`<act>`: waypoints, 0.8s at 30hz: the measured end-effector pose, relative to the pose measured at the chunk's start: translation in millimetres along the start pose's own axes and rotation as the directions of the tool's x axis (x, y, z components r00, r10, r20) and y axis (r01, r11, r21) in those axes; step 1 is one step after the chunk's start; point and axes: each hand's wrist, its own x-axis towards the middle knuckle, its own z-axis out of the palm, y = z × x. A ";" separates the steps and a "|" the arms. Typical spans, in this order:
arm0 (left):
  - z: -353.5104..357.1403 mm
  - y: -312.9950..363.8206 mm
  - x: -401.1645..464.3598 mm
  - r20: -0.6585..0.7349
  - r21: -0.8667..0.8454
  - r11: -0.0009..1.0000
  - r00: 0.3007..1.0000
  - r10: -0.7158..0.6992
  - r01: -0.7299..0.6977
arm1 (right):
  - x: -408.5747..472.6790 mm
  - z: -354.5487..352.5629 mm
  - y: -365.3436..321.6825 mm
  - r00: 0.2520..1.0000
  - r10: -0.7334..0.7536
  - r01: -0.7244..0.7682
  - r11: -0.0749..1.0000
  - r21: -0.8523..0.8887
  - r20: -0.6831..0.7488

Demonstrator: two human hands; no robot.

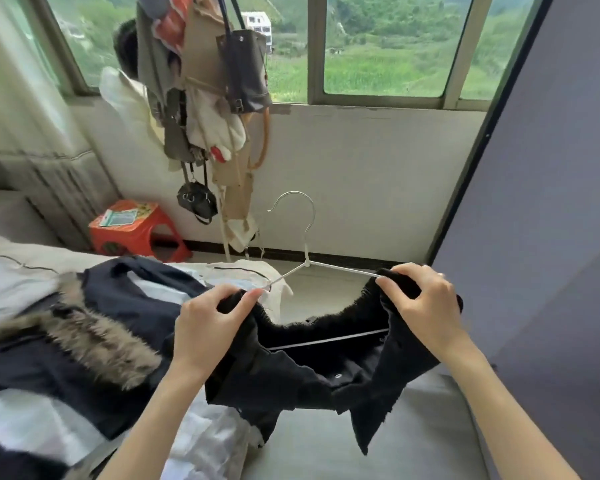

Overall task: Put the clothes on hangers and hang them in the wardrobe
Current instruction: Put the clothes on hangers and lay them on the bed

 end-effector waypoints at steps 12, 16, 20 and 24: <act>-145.3 11.0 -127.7 -0.335 0.166 0.972 0.936 -0.105 0.168 | -41.9 11.3 -124.8 0.967 -0.212 0.187 0.968 0.168 0.143; -187.3 28.9 -192.2 -0.484 0.230 0.929 0.862 -0.151 0.291 | -71.9 19.6 -164.9 0.918 -0.334 0.259 0.913 0.315 0.215; -224.2 50.2 -272.3 -0.586 0.268 0.872 0.787 -0.191 0.411 | -120.6 23.7 -203.1 0.842 -0.460 0.315 0.843 0.436 0.280; -266.4 75.2 -331.4 -0.718 0.265 0.787 0.659 -0.225 0.557 | -164.7 24.0 -249.4 0.770 -0.558 0.351 0.776 0.524 0.311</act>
